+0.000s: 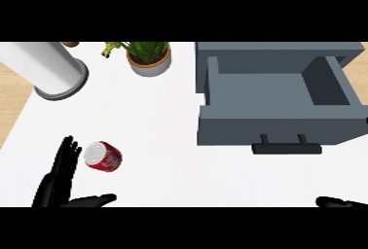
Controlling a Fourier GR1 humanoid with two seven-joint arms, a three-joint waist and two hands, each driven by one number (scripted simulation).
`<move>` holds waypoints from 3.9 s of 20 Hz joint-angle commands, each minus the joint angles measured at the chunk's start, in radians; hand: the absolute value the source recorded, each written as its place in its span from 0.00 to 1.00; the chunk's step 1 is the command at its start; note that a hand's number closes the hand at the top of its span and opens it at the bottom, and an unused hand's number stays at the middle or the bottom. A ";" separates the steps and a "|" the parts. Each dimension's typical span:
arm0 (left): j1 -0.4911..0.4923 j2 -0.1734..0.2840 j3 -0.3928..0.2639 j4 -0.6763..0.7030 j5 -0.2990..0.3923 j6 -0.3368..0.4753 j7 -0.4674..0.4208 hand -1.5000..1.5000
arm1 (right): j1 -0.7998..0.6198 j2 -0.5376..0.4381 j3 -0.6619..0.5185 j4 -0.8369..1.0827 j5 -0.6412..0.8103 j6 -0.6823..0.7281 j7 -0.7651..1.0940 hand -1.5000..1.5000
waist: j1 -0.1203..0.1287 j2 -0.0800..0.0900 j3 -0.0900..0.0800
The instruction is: Pick up the can, place it into the drawer and close the drawer
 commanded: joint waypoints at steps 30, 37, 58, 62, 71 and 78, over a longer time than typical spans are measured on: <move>-0.479 0.097 0.095 0.876 0.030 0.005 -0.393 0.00 | -0.063 0.017 -0.026 -0.071 0.036 0.021 0.113 0.00 | -0.002 0.000 0.000; -0.584 0.138 0.095 1.079 0.030 -0.110 -0.470 1.00 | -0.075 0.017 -0.075 0.010 0.010 0.031 0.037 0.00 | -0.007 0.003 -0.001; -0.860 0.030 0.138 1.204 0.098 0.001 -0.515 1.00 | -0.069 0.042 -0.009 -0.131 0.103 -0.009 0.127 0.00 | -0.011 0.003 -0.001; -0.905 -0.018 0.093 1.066 0.101 0.051 -0.346 1.00 | -0.049 -0.010 -0.117 -0.075 0.013 0.042 0.080 0.00 | 0.000 -0.004 0.001; -0.938 -0.019 -0.067 0.727 0.109 0.102 -0.036 1.00 | -0.055 0.000 -0.106 -0.087 0.038 0.023 0.108 0.00 | 0.017 -0.009 0.001; -1.106 -0.020 -0.166 0.571 0.190 0.263 0.218 1.00 | -0.016 0.013 -0.096 -0.077 0.026 0.065 0.052 0.00 | 0.000 -0.006 0.001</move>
